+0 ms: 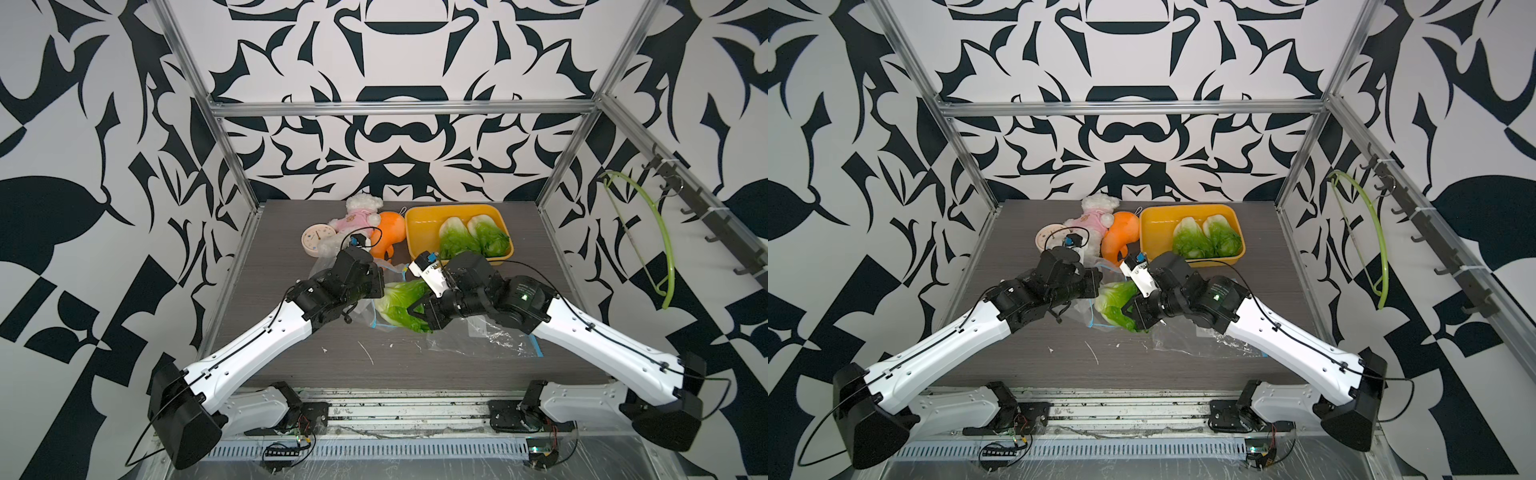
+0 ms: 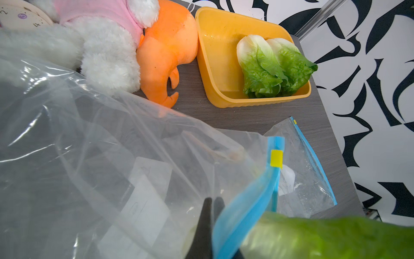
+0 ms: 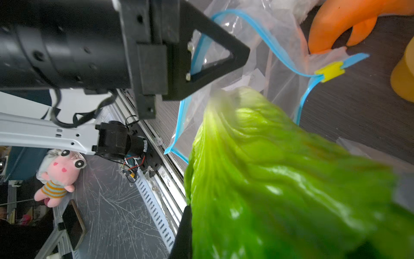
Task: Put the chinese cabbages into a zipper bag and zip it
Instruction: Place the Chinese cabbage in the zipper food storage bag.
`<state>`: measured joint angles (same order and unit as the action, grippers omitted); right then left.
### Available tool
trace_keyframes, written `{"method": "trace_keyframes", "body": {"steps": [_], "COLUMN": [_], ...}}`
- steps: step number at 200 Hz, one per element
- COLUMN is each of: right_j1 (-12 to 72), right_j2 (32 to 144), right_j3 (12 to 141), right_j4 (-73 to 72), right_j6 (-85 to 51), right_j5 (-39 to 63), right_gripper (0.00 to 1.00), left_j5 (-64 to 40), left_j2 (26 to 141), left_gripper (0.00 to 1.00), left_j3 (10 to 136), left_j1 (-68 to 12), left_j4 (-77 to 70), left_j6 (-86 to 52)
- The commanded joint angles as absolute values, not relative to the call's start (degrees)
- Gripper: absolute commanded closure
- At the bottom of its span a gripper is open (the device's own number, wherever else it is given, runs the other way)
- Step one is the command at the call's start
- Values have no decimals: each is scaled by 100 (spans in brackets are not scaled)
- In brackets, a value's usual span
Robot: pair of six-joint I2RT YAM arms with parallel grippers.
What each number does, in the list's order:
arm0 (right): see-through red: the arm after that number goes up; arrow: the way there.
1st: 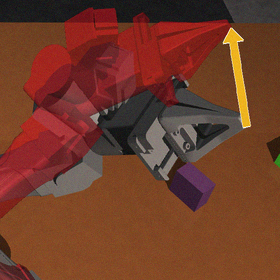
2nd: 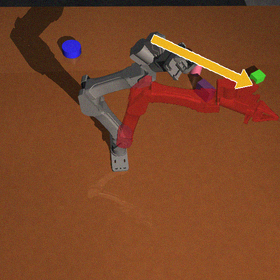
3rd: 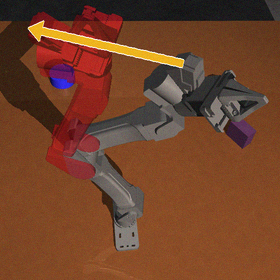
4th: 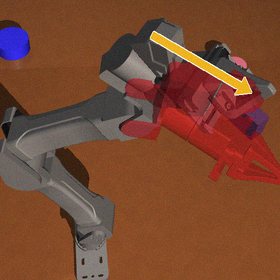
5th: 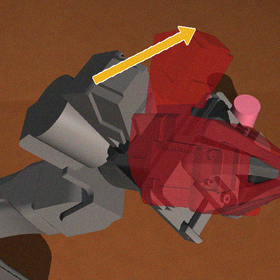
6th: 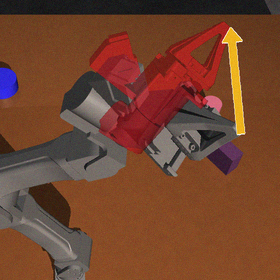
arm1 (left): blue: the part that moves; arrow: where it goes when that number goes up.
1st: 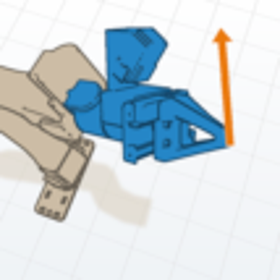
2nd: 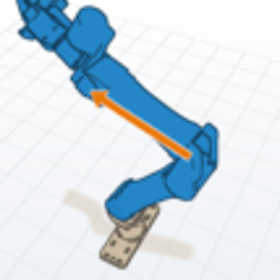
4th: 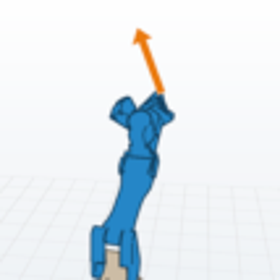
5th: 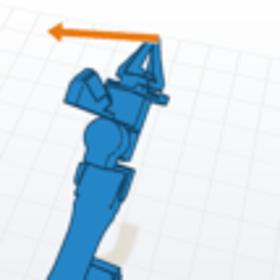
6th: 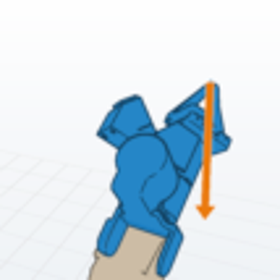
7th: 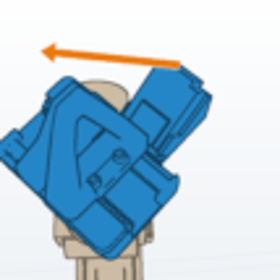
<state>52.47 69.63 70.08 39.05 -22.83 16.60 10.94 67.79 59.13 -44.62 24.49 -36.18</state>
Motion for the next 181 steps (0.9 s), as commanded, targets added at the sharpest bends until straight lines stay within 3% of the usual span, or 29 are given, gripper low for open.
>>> {"method": "trace_keyframes", "body": {"steps": [1,33,84,151,181], "right_j1": [5287,5306,5303,5410,5419], "right_j2": [7036,6967,6879,7259,7082], "right_j3": [7234,7238,7184,7074,6978], "right_j4": [4238,3638,2869,3558,2968], "right_j6": [-1855,-1867,-2185,-1792,-1940], "right_j5": [1468,1860,1660,1689,1827], "right_gripper": [100,100,100,100,100], "left_j5": [772,522,303,239,84], "left_j2": [6761,6759,6606,6565,6565], "left_gripper": [100,100,100,100,100], "left_j3": [6065,6018,5898,5931,5874], "left_j1": [-4438,-4439,-4438,-4438,-4440], "left_j4": [2179,2054,1883,1729,1681], "left_j6": [-3547,-3551,-3602,-3641,-3670]}}
